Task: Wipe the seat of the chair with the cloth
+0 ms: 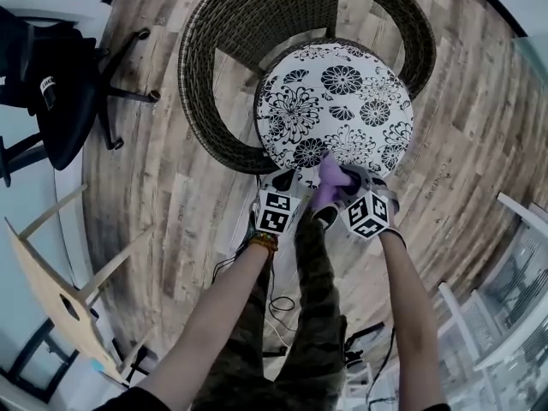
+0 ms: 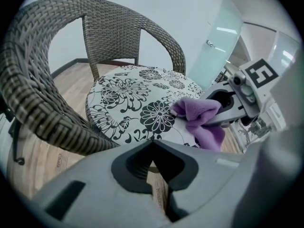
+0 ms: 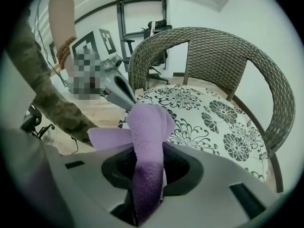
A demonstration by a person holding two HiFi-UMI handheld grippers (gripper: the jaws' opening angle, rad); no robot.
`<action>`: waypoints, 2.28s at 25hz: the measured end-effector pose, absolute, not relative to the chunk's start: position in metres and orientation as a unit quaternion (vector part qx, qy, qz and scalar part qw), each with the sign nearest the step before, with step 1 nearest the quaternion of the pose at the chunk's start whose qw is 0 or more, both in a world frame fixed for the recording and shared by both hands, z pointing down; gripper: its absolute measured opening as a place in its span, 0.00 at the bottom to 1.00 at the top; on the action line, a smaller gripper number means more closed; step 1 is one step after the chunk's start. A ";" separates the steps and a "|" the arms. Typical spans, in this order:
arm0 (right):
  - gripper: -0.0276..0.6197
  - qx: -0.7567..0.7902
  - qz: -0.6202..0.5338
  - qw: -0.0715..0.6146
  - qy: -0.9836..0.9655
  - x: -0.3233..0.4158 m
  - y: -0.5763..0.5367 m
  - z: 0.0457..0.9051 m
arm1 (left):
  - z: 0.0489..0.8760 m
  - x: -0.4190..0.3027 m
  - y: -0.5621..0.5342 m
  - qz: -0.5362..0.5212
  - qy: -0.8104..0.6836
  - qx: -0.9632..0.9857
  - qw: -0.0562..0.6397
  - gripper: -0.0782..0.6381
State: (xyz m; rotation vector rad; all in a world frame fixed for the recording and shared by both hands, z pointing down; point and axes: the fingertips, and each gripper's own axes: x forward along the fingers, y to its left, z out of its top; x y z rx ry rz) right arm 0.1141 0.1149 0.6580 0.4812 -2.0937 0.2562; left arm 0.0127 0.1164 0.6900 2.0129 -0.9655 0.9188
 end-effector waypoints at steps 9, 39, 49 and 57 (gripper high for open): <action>0.21 0.169 0.077 0.495 -0.849 0.148 0.100 0.659 | 0.692 0.011 0.116 0.354 -0.377 0.780 0.354 0.13; 0.20 0.480 0.133 0.496 -0.711 0.327 -0.003 0.589 | 0.690 0.013 0.116 0.356 -0.366 0.779 0.363 0.13; 0.20 0.504 -0.076 0.350 -0.786 0.169 -0.018 0.430 | 0.690 0.016 0.117 0.350 -0.371 0.775 0.374 0.13; 0.20 0.509 -0.087 0.217 -0.828 0.125 -0.028 0.368 | 0.691 0.017 0.118 0.349 -0.369 0.772 0.383 0.13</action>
